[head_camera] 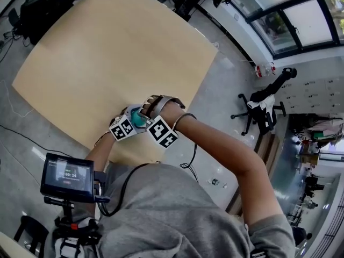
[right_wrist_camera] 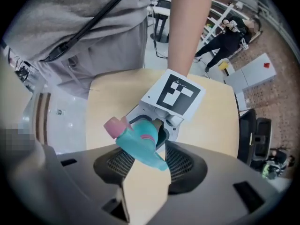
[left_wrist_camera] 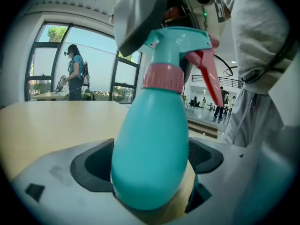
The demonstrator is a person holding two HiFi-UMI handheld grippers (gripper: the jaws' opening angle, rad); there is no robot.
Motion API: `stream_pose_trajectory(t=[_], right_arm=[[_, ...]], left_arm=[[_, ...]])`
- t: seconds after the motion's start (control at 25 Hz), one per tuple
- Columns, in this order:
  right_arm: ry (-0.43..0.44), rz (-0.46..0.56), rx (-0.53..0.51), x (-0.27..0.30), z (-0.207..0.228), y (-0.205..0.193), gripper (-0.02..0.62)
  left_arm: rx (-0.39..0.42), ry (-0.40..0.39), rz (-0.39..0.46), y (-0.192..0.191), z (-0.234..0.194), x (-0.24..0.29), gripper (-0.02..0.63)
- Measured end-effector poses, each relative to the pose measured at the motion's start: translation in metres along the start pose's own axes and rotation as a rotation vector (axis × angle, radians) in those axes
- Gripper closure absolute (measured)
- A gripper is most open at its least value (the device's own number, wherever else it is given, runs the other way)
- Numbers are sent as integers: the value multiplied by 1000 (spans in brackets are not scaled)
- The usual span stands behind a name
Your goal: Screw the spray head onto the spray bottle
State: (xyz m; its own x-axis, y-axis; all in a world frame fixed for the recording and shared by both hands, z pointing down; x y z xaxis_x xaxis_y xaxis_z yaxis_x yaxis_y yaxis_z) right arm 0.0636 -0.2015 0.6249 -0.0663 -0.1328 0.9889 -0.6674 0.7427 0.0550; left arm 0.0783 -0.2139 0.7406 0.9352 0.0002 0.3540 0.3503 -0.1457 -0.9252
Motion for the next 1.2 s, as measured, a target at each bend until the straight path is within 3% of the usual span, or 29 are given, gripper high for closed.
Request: stream_pose_trajectory(t=[0.32, 0.64, 0.72, 0.76, 0.8, 0.84, 0.88, 0.92, 1.04, 1.12, 1.2], right_arm=[[-150, -27, 179, -28, 2, -27, 402], [-349, -41, 499, -105, -8, -27, 402], [-429, -11, 613, -126, -21, -29, 402], [-482, 38, 693, -142, -30, -28, 403], [-541, 116, 792, -159, -41, -25, 403], [-604, 217, 903, -178, -52, -21, 422], [-668, 331, 1019, -195, -63, -17, 498], [-723, 443, 1129, -211, -74, -12, 587], [-815, 699, 1322, -254, -112, -2, 591], [-862, 843, 1378, -276, -146, 5, 591], [-899, 986, 1445, -288, -181, 10, 591]], left_arm=[[-24, 137, 35, -4, -7, -64, 153], [78, 279, 63, 42, 34, -173, 162], [124, 354, 42, 60, 44, -195, 207], [145, 399, 34, 72, 53, -204, 267], [161, 449, 30, 85, 64, -213, 381], [165, 501, 36, 99, 75, -221, 538], [153, 554, 57, 114, 86, -228, 601], [126, 604, 94, 128, 96, -235, 601], [-26, 727, 295, 171, 127, -240, 603], [-122, 745, 428, 196, 149, -228, 603], [-142, 735, 482, 216, 171, -213, 603]])
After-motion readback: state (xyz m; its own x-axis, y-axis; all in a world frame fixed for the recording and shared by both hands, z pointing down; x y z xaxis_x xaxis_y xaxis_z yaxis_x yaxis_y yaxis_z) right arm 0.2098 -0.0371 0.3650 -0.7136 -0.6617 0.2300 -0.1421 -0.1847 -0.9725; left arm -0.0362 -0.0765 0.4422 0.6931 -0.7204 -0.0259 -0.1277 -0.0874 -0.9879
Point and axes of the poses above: the fingertips, and each gripper's own axes: x forward along the fingers, z to its right, y out of its top, the point moved 5 cm from there along -x, backward along the fingers, and after that the axes turned 1 degree about x, right-handed, at the moved point
